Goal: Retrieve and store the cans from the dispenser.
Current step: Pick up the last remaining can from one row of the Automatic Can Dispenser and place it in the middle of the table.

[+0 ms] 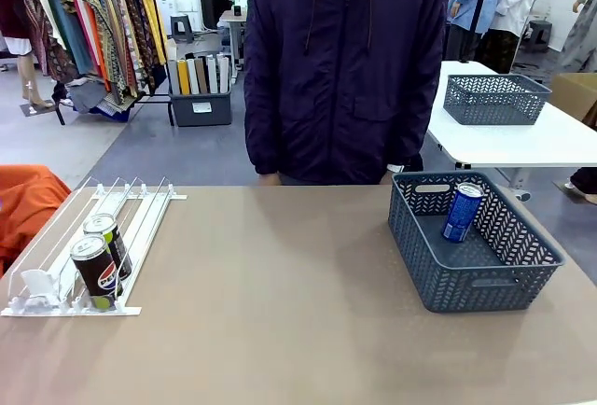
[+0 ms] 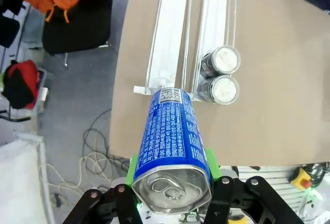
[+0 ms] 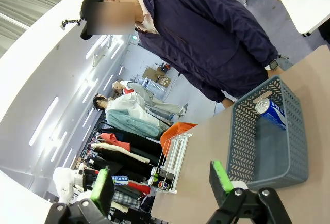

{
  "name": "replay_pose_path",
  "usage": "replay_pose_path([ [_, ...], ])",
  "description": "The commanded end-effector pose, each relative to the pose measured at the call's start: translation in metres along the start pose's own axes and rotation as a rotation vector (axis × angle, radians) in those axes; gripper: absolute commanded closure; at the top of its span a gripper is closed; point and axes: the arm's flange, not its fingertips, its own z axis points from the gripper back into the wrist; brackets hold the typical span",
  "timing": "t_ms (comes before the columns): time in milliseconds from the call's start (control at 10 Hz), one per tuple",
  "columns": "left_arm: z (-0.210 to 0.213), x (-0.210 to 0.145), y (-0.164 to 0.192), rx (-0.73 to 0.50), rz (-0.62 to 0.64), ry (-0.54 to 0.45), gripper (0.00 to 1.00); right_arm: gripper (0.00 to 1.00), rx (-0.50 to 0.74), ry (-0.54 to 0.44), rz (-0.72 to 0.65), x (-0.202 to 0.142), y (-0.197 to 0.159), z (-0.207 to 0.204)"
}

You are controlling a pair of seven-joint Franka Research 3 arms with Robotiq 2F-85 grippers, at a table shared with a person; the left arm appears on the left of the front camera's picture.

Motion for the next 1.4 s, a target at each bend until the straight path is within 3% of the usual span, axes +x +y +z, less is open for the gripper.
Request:
replay_pose_path([
  [0,-0.026,0.018,-0.002,0.024,0.003,0.054,1.00,0.00,0.024,-0.021,0.024,0.003,0.001,-0.003],
  [500,-0.036,0.017,-0.001,0.012,0.001,0.082,1.00,0.00,0.024,-0.021,0.024,0.003,0.001,-0.003],
  [600,-0.046,0.030,-0.025,-0.039,-0.085,0.068,1.00,0.00,0.024,-0.021,0.024,0.003,0.001,-0.003],
  [800,-0.048,0.059,-0.100,-0.036,-0.181,0.022,1.00,0.00,0.024,-0.021,0.024,0.003,0.001,-0.003],
  [900,-0.053,0.070,-0.157,-0.030,-0.262,-0.019,1.00,0.00,0.024,-0.021,0.024,0.003,0.001,-0.003],
  [1200,-0.100,0.074,-0.315,0.048,-0.498,0.052,1.00,0.00,0.024,-0.021,0.024,0.003,0.001,-0.003],
  [1300,-0.123,0.065,-0.358,0.023,-0.578,0.104,1.00,0.00,0.024,-0.021,0.024,0.003,0.001,-0.003],
])
